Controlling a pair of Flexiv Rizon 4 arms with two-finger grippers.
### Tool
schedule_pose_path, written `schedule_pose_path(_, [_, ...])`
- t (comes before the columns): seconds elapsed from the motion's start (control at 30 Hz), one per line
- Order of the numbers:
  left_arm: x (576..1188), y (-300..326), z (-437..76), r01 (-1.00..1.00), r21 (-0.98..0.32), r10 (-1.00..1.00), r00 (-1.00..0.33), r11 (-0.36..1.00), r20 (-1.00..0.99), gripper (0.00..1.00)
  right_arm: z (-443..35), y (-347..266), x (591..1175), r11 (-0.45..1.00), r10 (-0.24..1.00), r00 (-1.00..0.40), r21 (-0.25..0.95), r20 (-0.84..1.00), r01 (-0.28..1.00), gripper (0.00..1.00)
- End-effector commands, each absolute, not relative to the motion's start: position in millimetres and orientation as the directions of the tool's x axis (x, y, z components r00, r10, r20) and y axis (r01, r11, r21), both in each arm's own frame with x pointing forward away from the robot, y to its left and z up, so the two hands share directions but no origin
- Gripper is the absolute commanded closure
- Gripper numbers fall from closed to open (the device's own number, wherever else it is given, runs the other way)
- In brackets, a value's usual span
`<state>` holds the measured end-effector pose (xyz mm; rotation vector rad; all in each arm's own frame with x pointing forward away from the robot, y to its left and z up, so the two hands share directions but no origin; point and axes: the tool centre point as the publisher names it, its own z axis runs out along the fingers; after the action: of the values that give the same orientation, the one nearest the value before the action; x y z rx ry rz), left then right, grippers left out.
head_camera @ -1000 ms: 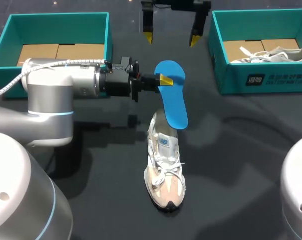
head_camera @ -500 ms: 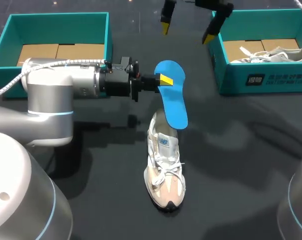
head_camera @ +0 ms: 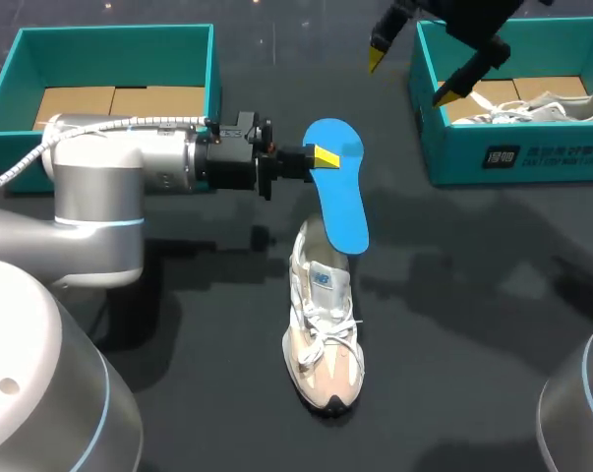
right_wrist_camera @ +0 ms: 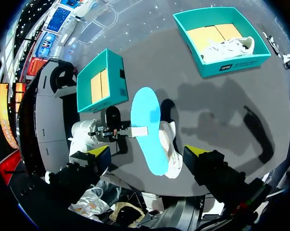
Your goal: Take the shoe out of the shoebox, open the shoe tongue, remove and reinsert the insole, then place the shoe into the shoebox
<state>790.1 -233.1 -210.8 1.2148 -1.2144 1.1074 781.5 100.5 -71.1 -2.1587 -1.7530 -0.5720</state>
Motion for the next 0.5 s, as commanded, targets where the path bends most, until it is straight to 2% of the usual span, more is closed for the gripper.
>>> schedule_pose_path(0.03, [790, -235, -212, -0.997, 0.060, -0.030, 0.058, 0.058, 0.998, 1.00, -81, 92, 783, -0.206, 0.583, 0.129, -0.008, 0.802, 0.978, 0.00])
schedule_pose_path(0.2, [790, -235, -212, -0.997, 0.060, -0.030, 0.058, 0.058, 0.998, 1.00, -91, 89, 784, -0.219, 0.492, 0.167, -0.064, 0.855, 0.974, 0.00])
schedule_pose_path(0.5, [790, -235, -212, -0.997, 0.060, -0.030, 0.058, 0.058, 0.998, 1.00, -109, 88, 784, -0.217, 0.368, 0.153, -0.076, 0.917, 0.973, 0.00])
